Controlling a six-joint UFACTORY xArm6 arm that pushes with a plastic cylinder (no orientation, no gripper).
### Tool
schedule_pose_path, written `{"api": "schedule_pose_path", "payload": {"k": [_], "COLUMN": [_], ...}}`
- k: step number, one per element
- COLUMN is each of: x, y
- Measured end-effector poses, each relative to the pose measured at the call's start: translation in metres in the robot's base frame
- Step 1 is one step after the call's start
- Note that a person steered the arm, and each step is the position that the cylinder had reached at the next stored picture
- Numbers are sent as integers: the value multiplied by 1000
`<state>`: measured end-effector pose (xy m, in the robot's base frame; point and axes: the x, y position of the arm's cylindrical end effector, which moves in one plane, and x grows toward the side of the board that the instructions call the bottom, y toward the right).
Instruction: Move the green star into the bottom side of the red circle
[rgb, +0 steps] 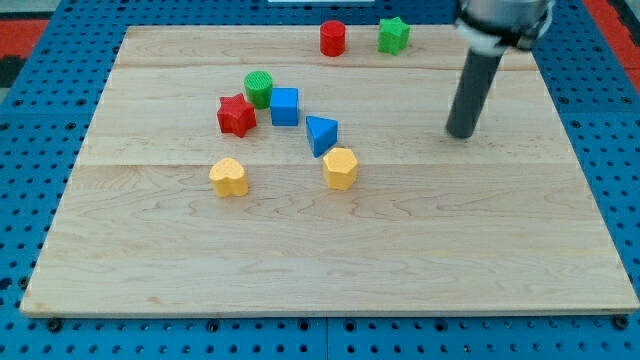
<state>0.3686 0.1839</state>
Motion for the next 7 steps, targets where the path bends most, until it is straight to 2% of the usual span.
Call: {"api": "schedule_pose_path", "payload": {"k": [1,2,3,4,5,6,7], "x": [-94,-153,-176,-157,-106,-105,-103], "y": [11,-10,-17,-91,-130,-176,-100]}}
